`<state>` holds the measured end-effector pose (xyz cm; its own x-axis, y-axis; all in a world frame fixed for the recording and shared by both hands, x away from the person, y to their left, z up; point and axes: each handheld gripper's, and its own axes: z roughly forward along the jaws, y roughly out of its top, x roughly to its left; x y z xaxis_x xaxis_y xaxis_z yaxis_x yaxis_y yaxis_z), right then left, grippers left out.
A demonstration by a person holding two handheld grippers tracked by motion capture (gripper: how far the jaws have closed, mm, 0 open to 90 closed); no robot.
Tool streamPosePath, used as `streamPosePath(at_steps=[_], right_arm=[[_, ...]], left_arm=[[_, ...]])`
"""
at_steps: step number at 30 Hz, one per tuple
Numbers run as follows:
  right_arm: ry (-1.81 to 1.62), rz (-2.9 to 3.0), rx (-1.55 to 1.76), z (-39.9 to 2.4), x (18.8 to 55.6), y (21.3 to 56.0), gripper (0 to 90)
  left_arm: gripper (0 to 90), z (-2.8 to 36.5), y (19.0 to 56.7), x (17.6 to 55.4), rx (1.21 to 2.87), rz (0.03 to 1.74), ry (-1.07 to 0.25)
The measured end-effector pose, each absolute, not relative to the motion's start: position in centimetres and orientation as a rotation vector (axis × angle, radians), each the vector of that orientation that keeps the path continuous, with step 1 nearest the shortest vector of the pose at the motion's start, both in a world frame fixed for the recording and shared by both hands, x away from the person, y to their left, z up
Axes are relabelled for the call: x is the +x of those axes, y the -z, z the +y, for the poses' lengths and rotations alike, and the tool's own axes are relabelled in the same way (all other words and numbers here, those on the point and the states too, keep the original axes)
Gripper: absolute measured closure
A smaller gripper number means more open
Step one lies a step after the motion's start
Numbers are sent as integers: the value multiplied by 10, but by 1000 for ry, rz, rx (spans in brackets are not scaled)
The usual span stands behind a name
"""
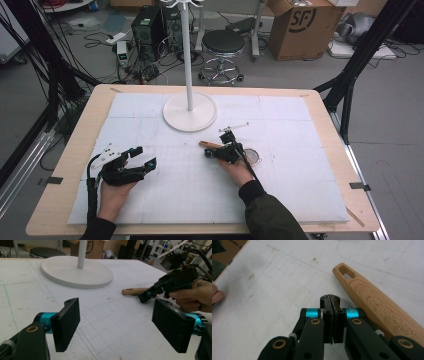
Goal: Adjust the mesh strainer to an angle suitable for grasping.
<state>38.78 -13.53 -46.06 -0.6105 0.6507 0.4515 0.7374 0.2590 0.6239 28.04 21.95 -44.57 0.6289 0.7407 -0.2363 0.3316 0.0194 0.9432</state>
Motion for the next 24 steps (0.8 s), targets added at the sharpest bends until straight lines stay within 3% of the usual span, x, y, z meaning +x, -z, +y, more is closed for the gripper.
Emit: streamPosePath(at_steps=[20, 23, 24], right_arm=[[1296, -2366, -1351, -139, 392, 461, 890], [1320, -2350, -1271, -140, 385, 455, 736], [1320, -2350, -1271, -140, 385, 455, 736]], left_arm=[[235, 217, 446, 284, 1574, 909, -396], [235, 218, 447, 285, 1582, 904, -392], [235, 218, 447, 285, 1581, 908, -392]])
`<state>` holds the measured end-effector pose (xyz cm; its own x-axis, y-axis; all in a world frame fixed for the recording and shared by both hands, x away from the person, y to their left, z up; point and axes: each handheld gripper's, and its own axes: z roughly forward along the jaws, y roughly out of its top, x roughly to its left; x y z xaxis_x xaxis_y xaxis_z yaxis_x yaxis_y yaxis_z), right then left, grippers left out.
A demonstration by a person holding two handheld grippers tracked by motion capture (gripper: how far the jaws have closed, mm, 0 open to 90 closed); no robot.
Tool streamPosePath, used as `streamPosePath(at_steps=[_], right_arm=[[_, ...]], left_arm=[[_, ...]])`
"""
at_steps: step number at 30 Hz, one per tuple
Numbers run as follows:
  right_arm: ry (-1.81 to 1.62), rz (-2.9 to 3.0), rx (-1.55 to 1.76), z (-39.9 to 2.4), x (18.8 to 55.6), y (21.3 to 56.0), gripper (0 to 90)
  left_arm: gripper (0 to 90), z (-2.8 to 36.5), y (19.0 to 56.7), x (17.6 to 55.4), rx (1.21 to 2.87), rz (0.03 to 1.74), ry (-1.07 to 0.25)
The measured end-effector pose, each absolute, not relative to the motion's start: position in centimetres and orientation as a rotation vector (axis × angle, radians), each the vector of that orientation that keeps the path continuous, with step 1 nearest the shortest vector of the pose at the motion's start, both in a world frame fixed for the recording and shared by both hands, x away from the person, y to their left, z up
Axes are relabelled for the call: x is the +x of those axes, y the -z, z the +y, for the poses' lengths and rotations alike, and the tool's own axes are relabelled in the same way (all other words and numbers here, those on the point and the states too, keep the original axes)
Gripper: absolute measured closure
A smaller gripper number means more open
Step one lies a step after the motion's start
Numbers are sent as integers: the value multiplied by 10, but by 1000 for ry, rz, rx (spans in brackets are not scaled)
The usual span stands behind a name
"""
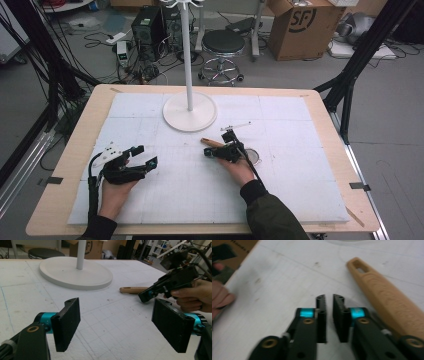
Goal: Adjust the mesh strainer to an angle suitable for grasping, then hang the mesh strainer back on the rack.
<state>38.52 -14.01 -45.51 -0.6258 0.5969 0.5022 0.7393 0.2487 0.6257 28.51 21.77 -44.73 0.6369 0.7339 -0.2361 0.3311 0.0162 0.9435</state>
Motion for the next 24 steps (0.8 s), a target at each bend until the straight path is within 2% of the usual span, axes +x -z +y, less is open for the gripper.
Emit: streamPosePath(at_steps=[3, 4, 7, 24], right_arm=[[1374, -2344, -1229, -145, 379, 443, 683], [1387, -2331, -1229, -149, 377, 437, 591], [1389, -2337, -1238, -154, 376, 433, 548], [1385, -2373, -1348, -198, 391, 432, 485]], left_arm=[[235, 219, 449, 285, 1588, 908, -386], [235, 219, 449, 284, 1591, 907, -386], [235, 222, 448, 281, 1590, 909, -386], [235, 225, 450, 277, 1586, 926, -387]])
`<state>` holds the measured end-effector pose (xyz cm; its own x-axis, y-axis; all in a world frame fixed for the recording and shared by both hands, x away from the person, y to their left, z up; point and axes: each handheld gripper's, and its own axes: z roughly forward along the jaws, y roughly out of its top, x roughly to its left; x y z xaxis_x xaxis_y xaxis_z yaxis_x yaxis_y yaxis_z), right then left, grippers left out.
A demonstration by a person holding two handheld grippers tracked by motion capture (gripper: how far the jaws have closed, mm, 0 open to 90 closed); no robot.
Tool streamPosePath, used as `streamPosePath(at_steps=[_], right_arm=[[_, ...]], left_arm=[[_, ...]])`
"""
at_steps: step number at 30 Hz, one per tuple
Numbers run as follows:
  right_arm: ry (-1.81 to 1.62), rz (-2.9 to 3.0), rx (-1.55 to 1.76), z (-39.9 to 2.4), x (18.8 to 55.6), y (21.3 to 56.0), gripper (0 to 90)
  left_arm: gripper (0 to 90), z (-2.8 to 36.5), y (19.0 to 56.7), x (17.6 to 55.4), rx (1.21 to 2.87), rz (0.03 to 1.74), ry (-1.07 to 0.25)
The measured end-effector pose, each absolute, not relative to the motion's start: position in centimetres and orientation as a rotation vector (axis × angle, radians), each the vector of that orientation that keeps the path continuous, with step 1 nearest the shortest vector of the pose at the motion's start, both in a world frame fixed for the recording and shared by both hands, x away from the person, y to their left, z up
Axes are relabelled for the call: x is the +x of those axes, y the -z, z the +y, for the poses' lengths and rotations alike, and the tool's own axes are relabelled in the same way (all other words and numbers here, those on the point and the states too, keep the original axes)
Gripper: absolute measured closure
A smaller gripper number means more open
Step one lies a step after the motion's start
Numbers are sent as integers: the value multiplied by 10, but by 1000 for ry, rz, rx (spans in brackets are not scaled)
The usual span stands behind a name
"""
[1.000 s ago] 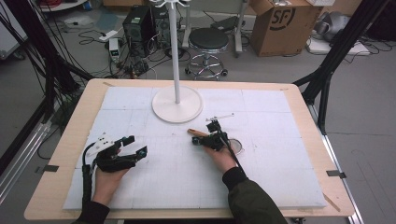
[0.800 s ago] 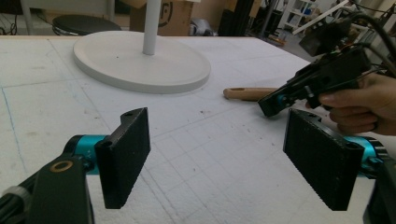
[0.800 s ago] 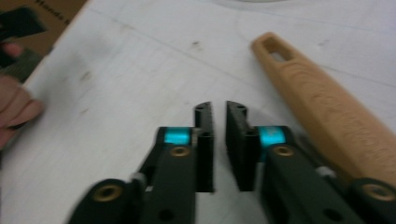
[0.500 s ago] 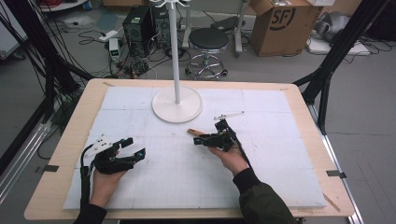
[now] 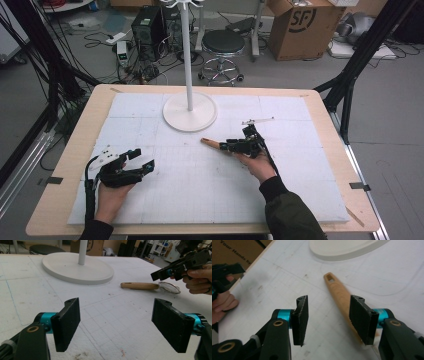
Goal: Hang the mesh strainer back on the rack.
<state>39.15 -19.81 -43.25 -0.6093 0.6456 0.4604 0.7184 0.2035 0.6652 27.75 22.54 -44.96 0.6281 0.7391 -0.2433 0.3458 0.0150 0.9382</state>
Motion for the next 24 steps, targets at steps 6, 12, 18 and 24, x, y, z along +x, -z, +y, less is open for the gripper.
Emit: streamPosePath(at_steps=[6, 12, 18, 24], right_arm=[[1354, -2376, -1385, -208, 400, 437, 482], [1273, -2472, -1341, -201, 402, 441, 481], [1201, -2536, -1329, -192, 400, 445, 493], [1172, -2660, -1272, -184, 394, 444, 503]], left_arm=[[235, 225, 451, 279, 1584, 928, -378], [235, 224, 450, 279, 1584, 928, -378], [235, 224, 450, 278, 1576, 933, -371], [235, 223, 449, 278, 1575, 928, -372]])
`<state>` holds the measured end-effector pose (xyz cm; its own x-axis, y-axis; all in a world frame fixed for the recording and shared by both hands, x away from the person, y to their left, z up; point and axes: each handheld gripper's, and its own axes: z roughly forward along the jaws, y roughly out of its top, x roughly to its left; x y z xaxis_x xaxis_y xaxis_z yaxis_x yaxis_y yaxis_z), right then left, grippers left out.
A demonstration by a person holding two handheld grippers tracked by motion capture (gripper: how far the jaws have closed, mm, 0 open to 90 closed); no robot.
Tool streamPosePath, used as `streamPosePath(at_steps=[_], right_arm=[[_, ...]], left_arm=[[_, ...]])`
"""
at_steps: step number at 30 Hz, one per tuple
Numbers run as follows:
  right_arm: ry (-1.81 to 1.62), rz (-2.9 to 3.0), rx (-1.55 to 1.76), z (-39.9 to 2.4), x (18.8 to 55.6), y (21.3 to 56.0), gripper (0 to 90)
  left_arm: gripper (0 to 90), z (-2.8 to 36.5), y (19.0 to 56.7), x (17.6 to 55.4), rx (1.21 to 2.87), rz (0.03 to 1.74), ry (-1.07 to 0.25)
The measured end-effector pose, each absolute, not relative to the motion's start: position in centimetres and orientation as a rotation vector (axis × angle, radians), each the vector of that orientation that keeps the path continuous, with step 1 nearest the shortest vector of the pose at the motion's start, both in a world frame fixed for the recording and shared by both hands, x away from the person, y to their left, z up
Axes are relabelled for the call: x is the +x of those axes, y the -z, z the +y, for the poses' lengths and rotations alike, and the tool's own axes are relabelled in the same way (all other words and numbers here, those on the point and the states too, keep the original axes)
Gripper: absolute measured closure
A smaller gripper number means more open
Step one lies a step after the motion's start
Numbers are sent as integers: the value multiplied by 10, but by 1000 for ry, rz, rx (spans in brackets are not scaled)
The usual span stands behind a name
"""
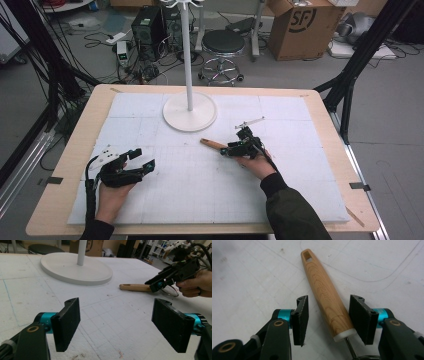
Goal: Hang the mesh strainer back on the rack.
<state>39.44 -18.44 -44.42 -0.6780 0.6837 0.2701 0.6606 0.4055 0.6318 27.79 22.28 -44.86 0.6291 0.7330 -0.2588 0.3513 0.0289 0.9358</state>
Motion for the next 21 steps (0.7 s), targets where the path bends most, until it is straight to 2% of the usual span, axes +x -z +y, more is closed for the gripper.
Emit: streamPosePath(at_steps=[11, 21], right_arm=[[-938, 2585, 1007, -168, 382, 443, 551], [-771, 2719, 935, -158, 392, 433, 612]], left_arm=[[235, 220, 448, 277, 1584, 924, -373], [235, 223, 449, 275, 1578, 931, -379]])
